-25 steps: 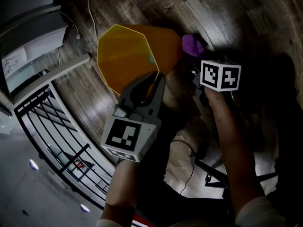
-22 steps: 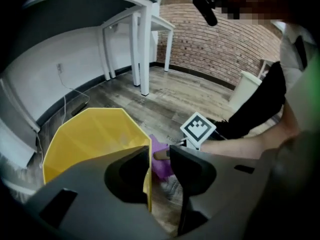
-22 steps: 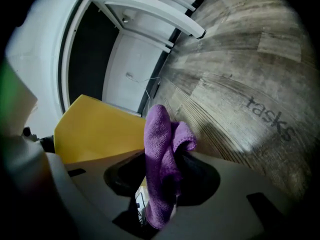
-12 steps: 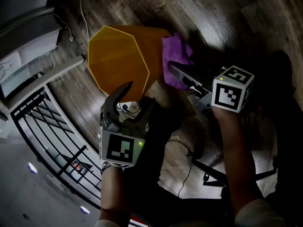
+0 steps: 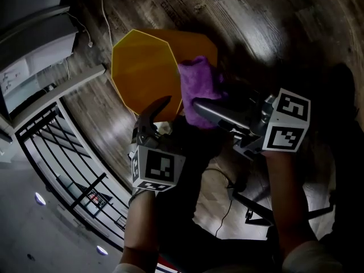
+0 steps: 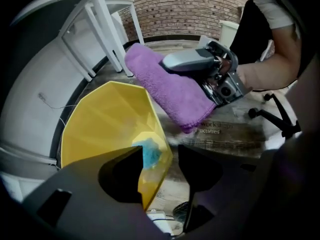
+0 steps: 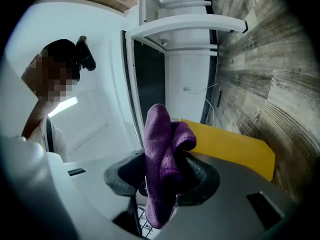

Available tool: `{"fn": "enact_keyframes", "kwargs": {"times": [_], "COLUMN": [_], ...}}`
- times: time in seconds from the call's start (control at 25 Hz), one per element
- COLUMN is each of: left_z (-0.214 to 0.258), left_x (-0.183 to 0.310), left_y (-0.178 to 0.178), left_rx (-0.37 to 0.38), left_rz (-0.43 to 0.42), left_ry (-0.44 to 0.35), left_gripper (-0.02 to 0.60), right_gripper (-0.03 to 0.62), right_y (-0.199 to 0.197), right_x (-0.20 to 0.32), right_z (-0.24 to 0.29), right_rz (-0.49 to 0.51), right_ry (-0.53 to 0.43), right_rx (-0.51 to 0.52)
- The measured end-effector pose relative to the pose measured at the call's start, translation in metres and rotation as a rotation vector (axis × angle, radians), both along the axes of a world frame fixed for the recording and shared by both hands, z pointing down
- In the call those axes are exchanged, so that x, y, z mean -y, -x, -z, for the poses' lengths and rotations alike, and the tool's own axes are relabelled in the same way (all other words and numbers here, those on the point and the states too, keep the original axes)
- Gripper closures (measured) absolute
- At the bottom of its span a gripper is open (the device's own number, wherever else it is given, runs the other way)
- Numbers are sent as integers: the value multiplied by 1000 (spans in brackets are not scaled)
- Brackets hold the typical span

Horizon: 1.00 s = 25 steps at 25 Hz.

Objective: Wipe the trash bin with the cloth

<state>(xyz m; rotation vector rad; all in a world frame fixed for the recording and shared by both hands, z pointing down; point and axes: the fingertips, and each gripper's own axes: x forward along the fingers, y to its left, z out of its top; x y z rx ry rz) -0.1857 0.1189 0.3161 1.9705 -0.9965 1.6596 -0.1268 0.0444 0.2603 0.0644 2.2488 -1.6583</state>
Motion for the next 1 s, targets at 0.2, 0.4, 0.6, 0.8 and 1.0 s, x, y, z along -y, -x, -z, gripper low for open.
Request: {"fn": "enact_keyframes", "kwargs": {"times": [0.2, 0.4, 0.6, 0.8, 1.0], "left_z": [-2, -4, -2, -2, 0], "left_x": [0, -2, -6, -7, -12], "left_y": [-5, -28, -39, -45, -46], "left_rx": [28, -47, -118, -178, -198], "left_rz": [-61, -129, -142, -120, -119], "left_ry": [22, 33, 43, 48, 53], "left_gripper": [489, 549, 546, 540, 537], "right_gripper": [427, 427, 427, 427, 427], "right_y": [8, 17, 19, 22, 28], "right_x": [-2, -5, 1, 5, 3], "right_z": [-7, -32, -61, -101, -148], "right_rz": [-6, 58, 105, 143, 178], "right_ry": [17, -20, -48, -35, 21], "right_rx": [-24, -120, -217, -339, -456]}}
